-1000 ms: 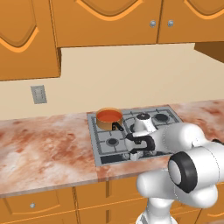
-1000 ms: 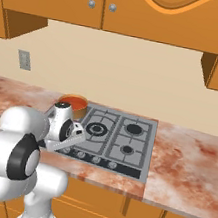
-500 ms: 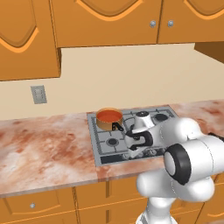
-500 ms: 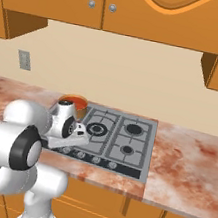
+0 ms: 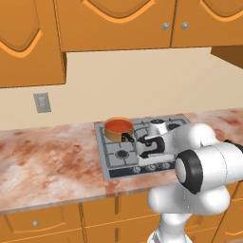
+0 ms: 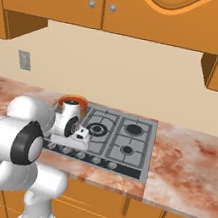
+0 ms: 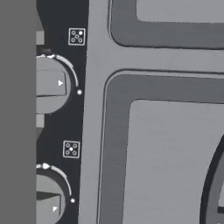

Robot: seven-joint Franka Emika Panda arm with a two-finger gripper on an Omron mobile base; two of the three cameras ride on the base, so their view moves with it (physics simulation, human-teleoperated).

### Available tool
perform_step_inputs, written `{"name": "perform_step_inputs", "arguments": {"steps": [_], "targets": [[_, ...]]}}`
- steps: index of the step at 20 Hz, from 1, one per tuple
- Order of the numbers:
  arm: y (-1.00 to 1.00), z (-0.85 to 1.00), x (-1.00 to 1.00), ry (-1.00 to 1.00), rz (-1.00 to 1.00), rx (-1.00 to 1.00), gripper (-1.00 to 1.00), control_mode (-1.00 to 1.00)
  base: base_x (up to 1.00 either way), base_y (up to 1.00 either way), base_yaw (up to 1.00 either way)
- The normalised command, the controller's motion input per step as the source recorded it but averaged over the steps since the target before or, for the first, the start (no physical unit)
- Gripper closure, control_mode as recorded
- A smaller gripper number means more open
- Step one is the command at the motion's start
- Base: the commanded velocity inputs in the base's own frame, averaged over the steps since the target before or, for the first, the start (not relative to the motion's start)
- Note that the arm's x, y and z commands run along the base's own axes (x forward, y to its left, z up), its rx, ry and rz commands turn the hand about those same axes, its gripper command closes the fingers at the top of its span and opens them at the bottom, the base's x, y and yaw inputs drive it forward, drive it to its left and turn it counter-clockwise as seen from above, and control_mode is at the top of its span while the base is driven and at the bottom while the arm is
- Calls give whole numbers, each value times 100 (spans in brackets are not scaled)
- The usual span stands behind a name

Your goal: Wait until the marinara sauce is simmered to a deep red color and then turn off the stove.

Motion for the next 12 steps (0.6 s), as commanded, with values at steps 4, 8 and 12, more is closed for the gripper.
{"name": "perform_step_inputs", "arguments": {"steps": [4,8,12], "targets": [[-29,-29,-28,-1,-52,8,100,-100,0,0,0],[-29,-24,-32,-3,-53,9,100,-100,0,0,0],[-31,-19,-36,-5,-55,10,100,-100,0,0,0]]}}
